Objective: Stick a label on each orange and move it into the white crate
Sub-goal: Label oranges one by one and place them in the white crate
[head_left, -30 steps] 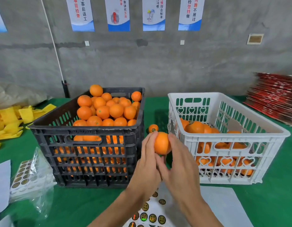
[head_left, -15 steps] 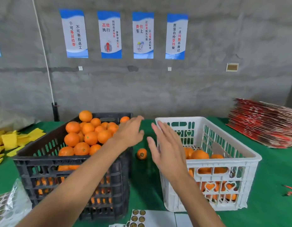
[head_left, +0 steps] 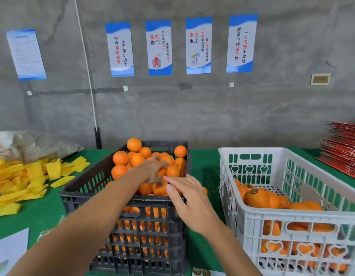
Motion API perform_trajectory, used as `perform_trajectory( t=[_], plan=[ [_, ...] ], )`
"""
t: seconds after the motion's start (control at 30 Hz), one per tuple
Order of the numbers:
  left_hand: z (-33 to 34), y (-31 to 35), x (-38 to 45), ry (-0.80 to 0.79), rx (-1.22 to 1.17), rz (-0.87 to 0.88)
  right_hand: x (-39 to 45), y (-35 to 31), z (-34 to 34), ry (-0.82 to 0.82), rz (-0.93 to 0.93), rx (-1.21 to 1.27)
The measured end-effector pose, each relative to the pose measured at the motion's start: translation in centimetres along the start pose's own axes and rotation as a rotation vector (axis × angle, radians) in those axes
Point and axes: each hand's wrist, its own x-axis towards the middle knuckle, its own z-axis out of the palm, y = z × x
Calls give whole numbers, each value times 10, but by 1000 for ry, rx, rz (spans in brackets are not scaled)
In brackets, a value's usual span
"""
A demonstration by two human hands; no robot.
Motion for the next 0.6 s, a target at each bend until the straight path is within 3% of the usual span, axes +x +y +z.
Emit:
perform_trajectory(
  t=[0.1, 0.3, 0.47, 0.6],
  plan=[
    [1, -5, 6, -99, 5, -53, 0, 2, 2, 16, -7, 11],
    [-1, -16, -11, 99, -240, -6, -1, -3, -1, -11, 11, 25],
    [-25, 26, -68, 630, -774, 200, -15, -17, -6, 15, 152, 170],
    [7, 77, -146, 874, -771, 482, -37, -30, -22, 179, 212, 408]
  ],
)
